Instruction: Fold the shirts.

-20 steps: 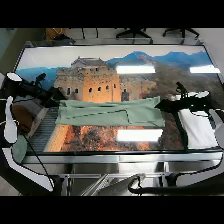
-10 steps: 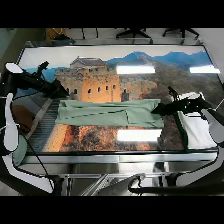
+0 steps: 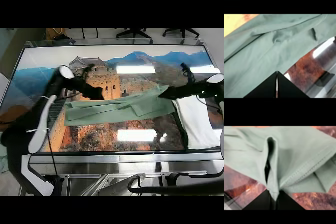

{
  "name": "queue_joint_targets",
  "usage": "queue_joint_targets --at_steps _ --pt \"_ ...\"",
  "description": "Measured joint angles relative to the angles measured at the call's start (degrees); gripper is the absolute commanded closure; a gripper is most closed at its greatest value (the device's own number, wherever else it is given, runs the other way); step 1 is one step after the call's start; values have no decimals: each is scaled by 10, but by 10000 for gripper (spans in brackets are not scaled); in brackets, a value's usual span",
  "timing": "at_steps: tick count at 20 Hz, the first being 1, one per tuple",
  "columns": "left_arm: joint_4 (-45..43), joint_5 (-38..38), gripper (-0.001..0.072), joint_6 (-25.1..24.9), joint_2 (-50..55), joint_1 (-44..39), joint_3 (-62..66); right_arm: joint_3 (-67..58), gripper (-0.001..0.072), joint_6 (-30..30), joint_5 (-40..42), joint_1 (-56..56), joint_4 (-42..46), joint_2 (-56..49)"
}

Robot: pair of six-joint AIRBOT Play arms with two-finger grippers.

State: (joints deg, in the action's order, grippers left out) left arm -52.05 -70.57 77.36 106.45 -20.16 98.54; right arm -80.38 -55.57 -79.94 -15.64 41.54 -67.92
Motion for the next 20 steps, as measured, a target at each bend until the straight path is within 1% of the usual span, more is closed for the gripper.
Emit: queue_joint_targets --at_steps 2,4,7,9,13,16,18,20 --pt "-2 66 690 9 37 -61 2 -46 699 -21 -34 0 -2 26" --pt "-2 116 690 32 78 -115 21 -89 699 -45 -56 0 -2 42" --pt "-2 153 690 65 145 -174 88 -127 699 -70 -80 1 -4 54" --pt "-2 160 690 92 186 -198 138 -139 699 -81 -93 3 -5 57" --pt "-2 163 690 126 219 -214 181 -147 699 -92 -104 8 -6 55" --pt "4 144 690 133 191 -195 179 -149 699 -98 -107 14 -6 45" --pt "31 103 690 117 152 -164 185 -149 699 -105 -107 31 -6 37" --pt "80 51 690 90 99 -118 189 -149 699 -109 -99 58 -5 28"
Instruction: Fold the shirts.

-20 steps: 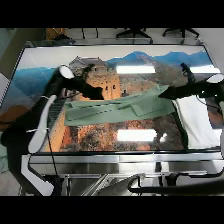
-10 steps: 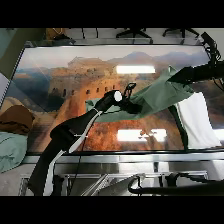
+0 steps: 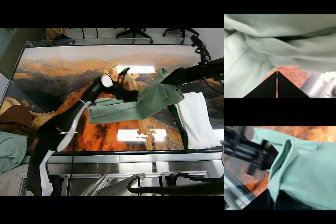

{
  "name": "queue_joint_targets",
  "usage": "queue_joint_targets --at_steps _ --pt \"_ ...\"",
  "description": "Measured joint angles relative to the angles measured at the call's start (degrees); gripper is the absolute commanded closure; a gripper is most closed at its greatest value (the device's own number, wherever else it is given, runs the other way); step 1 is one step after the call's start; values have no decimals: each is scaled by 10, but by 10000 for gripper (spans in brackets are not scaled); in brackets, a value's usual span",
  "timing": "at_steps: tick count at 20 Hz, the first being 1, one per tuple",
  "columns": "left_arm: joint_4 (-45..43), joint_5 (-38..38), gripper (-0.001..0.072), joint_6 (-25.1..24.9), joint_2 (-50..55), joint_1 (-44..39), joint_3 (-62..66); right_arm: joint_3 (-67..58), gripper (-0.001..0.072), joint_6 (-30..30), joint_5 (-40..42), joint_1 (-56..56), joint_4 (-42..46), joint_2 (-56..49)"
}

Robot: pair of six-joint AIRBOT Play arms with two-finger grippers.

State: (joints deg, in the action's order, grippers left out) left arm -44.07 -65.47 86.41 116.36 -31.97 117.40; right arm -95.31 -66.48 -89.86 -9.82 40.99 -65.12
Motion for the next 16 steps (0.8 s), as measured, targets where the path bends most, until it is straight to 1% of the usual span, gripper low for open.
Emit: queue_joint_targets --at_steps 2,4,6,7,8,9,11,13,15,16 --pt "67 -51 690 -27 -61 58 -3 0 698 -12 23 42 0 -9" --pt "148 -94 690 -50 -121 123 -5 0 698 -22 64 100 -1 -20" --pt "227 -130 690 -67 -172 185 -6 0 697 -30 122 169 -1 -42" --pt "259 -142 690 -74 -195 214 -7 0 682 -32 155 207 -1 -58" --pt "283 -153 690 -81 -217 241 -7 0 543 -35 192 247 -1 -80" --pt "302 -162 690 -88 -237 264 -7 0 355 -36 236 290 -2 -107" --pt "326 -175 690 -100 -270 297 -8 0 348 -28 329 377 -7 -173" --pt "339 -182 690 -107 -294 316 -8 0 345 6 400 451 -16 -227" --pt "347 -187 690 -115 -309 324 -8 0 344 28 435 483 -10 -250" --pt "351 -190 689 -118 -314 327 -8 0 344 31 435 486 -7 -252"
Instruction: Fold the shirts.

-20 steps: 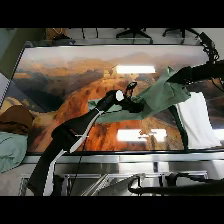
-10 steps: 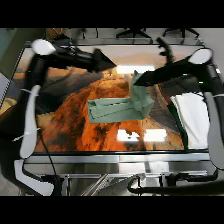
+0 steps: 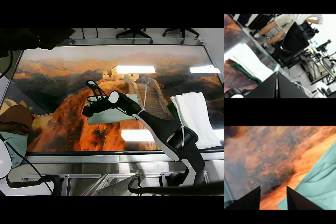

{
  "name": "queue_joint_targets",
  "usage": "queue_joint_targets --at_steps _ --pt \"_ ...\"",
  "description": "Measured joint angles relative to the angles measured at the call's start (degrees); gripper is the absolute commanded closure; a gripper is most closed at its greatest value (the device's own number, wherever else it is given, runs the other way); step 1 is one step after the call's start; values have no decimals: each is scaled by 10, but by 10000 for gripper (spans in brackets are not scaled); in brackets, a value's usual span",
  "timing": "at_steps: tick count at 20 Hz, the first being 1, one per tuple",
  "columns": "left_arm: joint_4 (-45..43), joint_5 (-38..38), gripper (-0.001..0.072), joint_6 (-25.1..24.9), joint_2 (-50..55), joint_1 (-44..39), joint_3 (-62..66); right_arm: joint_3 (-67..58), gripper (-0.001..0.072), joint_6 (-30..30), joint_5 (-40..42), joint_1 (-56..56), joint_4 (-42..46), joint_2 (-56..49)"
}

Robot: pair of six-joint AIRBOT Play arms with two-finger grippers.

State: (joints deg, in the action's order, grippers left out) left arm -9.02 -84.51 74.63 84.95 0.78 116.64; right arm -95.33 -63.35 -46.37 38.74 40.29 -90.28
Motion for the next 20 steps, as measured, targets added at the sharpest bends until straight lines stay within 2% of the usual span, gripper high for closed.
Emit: queue_joint_targets --at_steps 3,5,6,12,16,20 --pt "11 -8 690 -4 -7 3 -7 0 326 3 -36 -35 6 34" --pt "20 -10 690 -7 -9 4 -19 0 145 -2 -75 -88 18 70" --pt "22 -10 690 -7 -10 4 -26 -1 106 -13 -95 -118 29 87" --pt "31 1 690 -8 -11 4 -61 12 104 -90 -244 -334 102 132" --pt "32 5 689 -9 -11 4 -66 60 104 -92 -297 -397 109 103" --pt "33 5 690 -10 -11 4 -68 86 103 -61 -308 -403 67 44"
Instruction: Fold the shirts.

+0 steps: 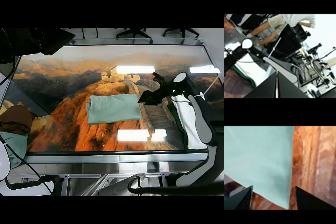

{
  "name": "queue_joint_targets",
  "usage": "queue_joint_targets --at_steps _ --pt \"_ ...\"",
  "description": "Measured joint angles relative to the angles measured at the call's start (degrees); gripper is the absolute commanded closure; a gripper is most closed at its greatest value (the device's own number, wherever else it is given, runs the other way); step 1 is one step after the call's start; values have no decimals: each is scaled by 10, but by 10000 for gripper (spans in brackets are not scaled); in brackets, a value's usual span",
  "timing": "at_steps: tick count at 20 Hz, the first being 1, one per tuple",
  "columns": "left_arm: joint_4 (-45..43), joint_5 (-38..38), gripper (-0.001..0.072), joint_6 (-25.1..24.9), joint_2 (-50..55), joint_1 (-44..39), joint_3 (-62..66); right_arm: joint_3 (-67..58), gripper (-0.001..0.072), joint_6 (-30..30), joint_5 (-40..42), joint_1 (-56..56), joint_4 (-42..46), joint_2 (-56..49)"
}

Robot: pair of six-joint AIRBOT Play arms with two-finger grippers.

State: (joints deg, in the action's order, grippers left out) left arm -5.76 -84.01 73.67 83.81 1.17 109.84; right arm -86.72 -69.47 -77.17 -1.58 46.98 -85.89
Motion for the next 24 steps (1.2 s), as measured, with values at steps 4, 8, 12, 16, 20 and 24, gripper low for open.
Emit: queue_joint_targets --at_steps 4,8,12,16,20,24 --pt "0 0 689 0 0 0 0 7 109 20 7 17 -33 -50" --pt "0 -3 689 2 0 0 0 9 698 49 27 35 -56 -72" --pt "0 -10 690 2 0 0 0 -17 699 79 9 33 -118 -48" --pt "0 -25 689 2 0 0 0 -77 700 66 2 -10 -141 22" --pt "0 -36 689 5 0 0 0 -129 700 22 -1 -102 -148 89" --pt "0 -65 689 9 0 0 0 -146 700 -22 -7 -230 -145 142"
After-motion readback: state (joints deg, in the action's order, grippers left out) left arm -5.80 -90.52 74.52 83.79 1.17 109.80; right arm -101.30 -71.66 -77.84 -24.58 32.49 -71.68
